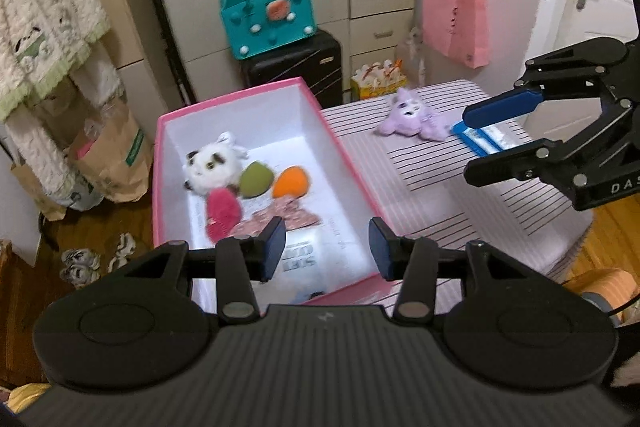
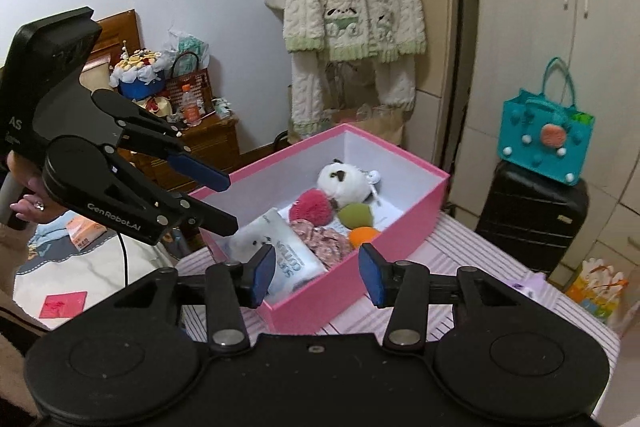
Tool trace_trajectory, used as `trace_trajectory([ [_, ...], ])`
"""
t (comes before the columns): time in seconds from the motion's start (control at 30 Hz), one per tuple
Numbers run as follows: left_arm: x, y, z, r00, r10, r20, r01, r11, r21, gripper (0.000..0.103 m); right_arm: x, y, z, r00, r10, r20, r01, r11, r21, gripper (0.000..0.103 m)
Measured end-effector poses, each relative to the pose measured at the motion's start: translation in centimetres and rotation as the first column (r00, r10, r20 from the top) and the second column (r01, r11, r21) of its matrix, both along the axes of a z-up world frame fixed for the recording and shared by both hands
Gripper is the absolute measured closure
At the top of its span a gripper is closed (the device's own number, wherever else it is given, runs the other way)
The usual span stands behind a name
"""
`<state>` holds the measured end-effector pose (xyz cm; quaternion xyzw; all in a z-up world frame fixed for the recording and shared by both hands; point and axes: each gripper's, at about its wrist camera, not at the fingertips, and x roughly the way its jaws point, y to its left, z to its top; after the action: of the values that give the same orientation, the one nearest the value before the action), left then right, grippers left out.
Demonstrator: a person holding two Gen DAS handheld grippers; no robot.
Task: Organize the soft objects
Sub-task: 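Withdraw both open grippers from the box toward the blue wipes pack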
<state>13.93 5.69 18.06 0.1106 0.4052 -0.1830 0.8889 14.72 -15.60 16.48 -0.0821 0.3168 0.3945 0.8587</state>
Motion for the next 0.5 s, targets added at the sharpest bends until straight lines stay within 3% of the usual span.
trace_trajectory([
  [0.37, -0.5, -6.9, 0.3, 0.993, -0.102, 0.066, 0.107, 0.991, -0.081, 0.042, -2.5, -7.0, -0.5, 0.997, -0.072, 0.026, 0.073, 0.997, -0.028, 0.050],
  [0.5, 0.0, -9.3, -0.5, 0.985, -0.157, 0.064, 0.166, 0.974, -0.154, 0.037, -2.7, -9.7, -1.8, 0.990, -0.141, 0.000, 0.141, 0.990, -0.028, 0.041],
])
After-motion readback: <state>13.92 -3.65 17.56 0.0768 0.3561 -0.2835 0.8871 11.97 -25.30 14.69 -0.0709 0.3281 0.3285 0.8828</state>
